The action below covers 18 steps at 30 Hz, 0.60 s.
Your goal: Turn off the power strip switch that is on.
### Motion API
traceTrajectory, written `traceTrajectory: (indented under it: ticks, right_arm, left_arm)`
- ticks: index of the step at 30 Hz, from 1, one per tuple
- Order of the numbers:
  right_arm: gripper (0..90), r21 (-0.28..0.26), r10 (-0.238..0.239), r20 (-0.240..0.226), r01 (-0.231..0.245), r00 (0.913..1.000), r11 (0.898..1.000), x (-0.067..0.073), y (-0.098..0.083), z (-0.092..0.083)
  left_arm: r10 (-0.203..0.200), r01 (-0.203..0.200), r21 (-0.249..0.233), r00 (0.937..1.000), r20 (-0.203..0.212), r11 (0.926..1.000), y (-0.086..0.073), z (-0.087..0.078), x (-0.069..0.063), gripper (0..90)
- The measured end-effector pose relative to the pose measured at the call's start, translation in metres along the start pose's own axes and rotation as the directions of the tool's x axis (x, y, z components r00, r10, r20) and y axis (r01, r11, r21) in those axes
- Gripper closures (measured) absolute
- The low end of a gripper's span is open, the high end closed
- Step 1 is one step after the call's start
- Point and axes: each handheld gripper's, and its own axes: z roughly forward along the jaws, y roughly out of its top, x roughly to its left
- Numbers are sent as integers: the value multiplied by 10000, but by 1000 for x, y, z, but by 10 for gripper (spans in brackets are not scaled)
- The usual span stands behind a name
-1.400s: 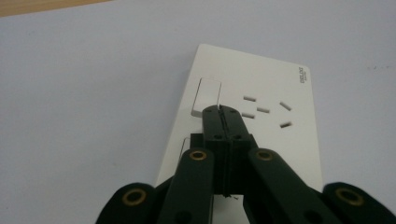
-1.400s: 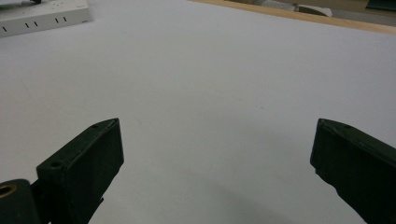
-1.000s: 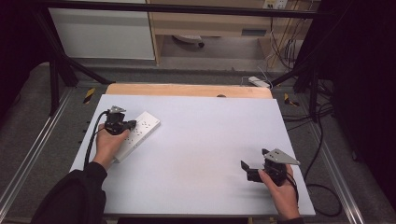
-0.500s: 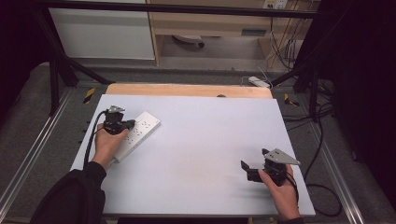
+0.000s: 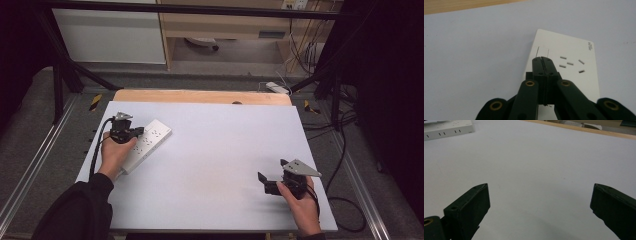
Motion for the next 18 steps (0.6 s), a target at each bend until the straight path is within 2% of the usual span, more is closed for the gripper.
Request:
traceTrajectory:
  ticks: [4,9,14,18]
  right_arm:
    - [31,0,1,1,-1,10000,10000,0,0,0]
    - [31,-5,6,0,-6,10000,10000,0,0,0]
    - [30,-4,-1,1,1,10000,10000,0,0,0]
    - [30,-3,-3,2,3,10000,10000,0,0,0]
  left_arm:
    - [32,-32,-148,10000,-35,9999,1,-2,0,894]
    - [106,-111,-375,9999,-136,9992,3,-4,-1,826]
    - [55,-63,-460,9998,-188,9989,4,-5,-2,735]
    - [-40,26,-555,9997,-256,9985,5,-6,-1,614]
